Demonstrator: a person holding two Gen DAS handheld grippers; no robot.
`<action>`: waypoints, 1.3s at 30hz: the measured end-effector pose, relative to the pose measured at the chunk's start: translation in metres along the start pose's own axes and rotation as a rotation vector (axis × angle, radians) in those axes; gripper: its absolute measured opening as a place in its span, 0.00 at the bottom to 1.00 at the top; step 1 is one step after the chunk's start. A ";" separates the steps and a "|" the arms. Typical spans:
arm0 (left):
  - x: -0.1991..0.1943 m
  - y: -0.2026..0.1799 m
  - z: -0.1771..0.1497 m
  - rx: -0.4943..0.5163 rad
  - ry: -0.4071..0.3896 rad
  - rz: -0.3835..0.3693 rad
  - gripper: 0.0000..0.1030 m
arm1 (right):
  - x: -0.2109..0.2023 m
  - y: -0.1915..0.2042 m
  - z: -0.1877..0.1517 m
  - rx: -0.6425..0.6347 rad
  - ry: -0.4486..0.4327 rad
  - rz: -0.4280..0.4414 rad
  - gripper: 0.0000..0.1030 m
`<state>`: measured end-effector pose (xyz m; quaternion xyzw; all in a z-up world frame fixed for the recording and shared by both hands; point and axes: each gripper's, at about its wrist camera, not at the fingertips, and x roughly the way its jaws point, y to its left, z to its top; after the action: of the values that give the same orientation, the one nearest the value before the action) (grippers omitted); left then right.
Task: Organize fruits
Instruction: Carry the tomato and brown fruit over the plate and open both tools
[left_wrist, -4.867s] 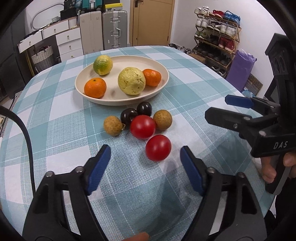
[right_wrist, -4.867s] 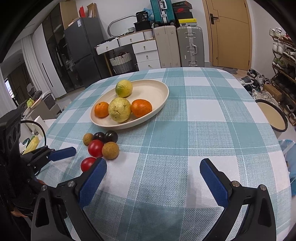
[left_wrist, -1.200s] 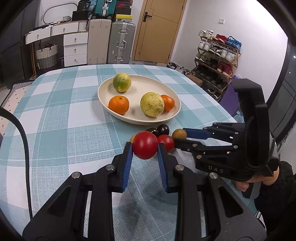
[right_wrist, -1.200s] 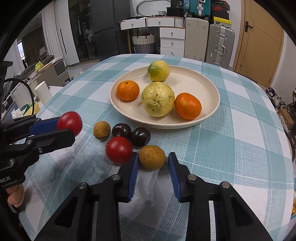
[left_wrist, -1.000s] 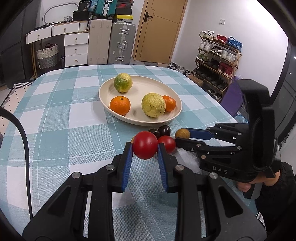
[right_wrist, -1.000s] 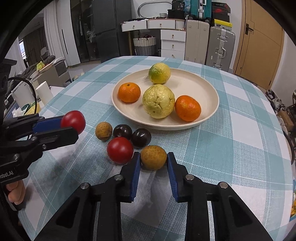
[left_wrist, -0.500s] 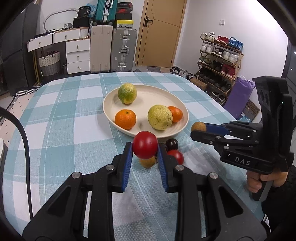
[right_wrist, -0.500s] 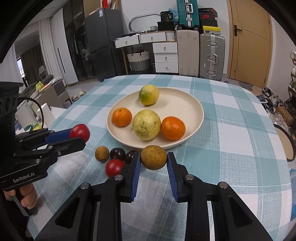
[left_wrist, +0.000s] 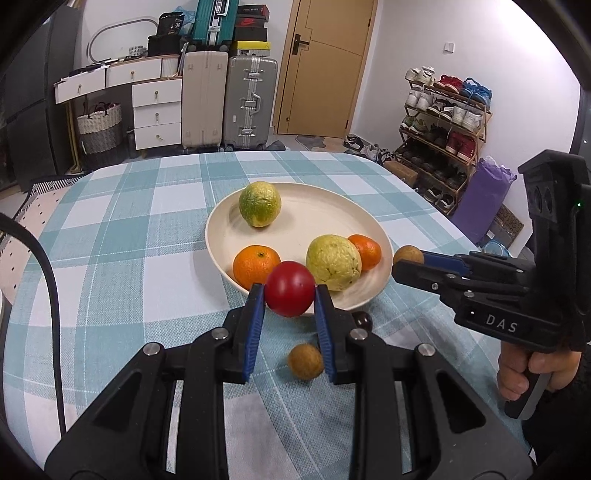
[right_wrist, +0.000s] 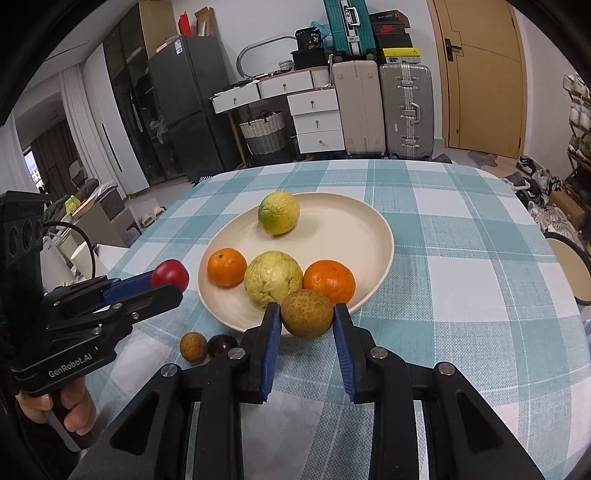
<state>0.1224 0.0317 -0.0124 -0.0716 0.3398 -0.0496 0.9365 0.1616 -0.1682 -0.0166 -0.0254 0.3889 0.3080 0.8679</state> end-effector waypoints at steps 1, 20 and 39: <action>0.003 0.000 0.001 0.002 0.004 0.003 0.24 | 0.001 0.000 0.001 0.000 0.001 0.001 0.28; 0.043 0.002 0.006 0.024 0.043 0.015 0.24 | 0.022 0.001 0.005 -0.005 0.027 -0.002 0.28; 0.030 0.006 0.005 0.020 -0.012 0.053 0.28 | 0.014 0.002 0.004 -0.012 0.016 -0.043 0.40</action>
<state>0.1484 0.0339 -0.0283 -0.0535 0.3353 -0.0280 0.9402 0.1701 -0.1581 -0.0236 -0.0415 0.3931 0.2914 0.8711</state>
